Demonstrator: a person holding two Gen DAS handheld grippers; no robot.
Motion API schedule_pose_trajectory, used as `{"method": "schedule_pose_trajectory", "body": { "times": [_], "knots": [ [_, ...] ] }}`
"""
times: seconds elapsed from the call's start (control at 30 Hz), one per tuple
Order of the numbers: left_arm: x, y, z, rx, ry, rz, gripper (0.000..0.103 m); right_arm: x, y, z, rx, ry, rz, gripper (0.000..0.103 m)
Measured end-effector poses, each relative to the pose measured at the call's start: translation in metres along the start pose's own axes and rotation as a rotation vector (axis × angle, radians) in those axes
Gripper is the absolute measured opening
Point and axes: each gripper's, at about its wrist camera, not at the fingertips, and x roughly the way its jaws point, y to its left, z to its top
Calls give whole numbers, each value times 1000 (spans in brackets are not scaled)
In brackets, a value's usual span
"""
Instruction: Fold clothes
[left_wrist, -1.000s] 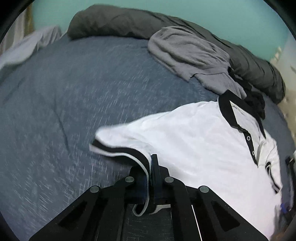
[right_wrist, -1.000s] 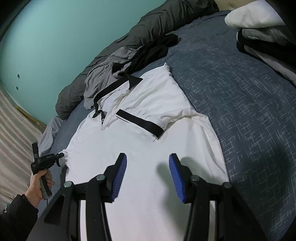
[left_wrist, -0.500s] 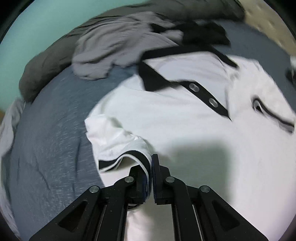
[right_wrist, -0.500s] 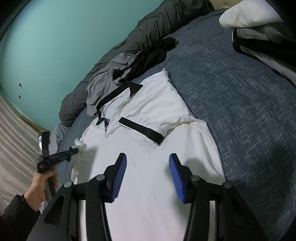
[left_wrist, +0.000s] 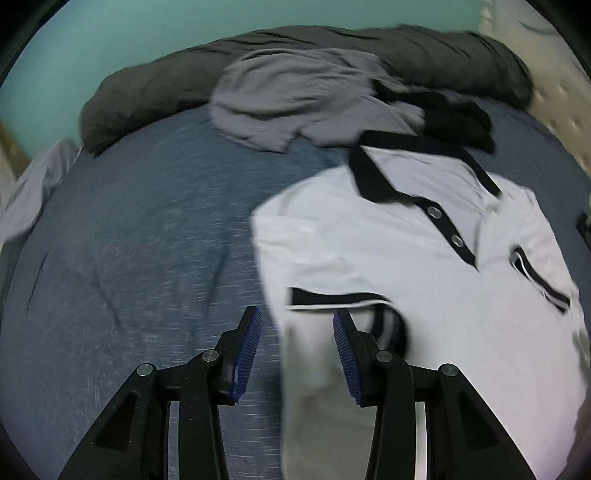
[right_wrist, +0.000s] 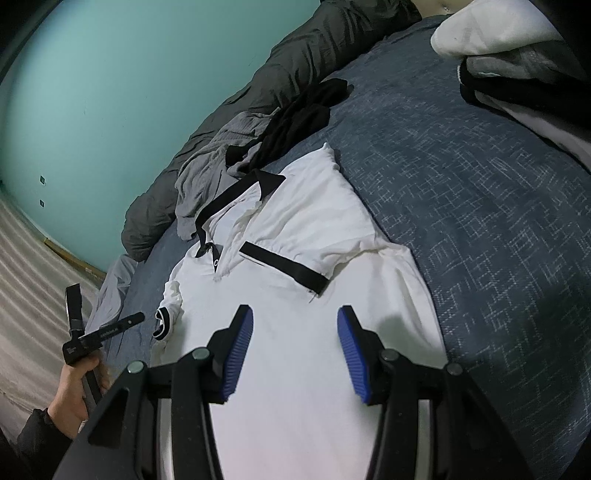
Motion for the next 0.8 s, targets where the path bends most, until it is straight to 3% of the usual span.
{"method": "schedule_pose_trajectory", "body": {
  "times": [0.13,0.53,0.63,0.73,0.8],
  "knots": [
    [14,18,1,-83,23,-42,46,2,2,-1,-3,5,2,48],
    [57,18,8,-232,77,-144,45,4,-4,0,6,7,-4,48],
    [62,14,8,-221,88,-155,17,5,-5,0,10,7,-5,48],
    [62,9,8,-194,91,-168,8,5,-7,0,13,10,-4,48],
    [59,7,11,-187,84,-180,7,5,-8,1,14,11,-2,48]
  ]
}}
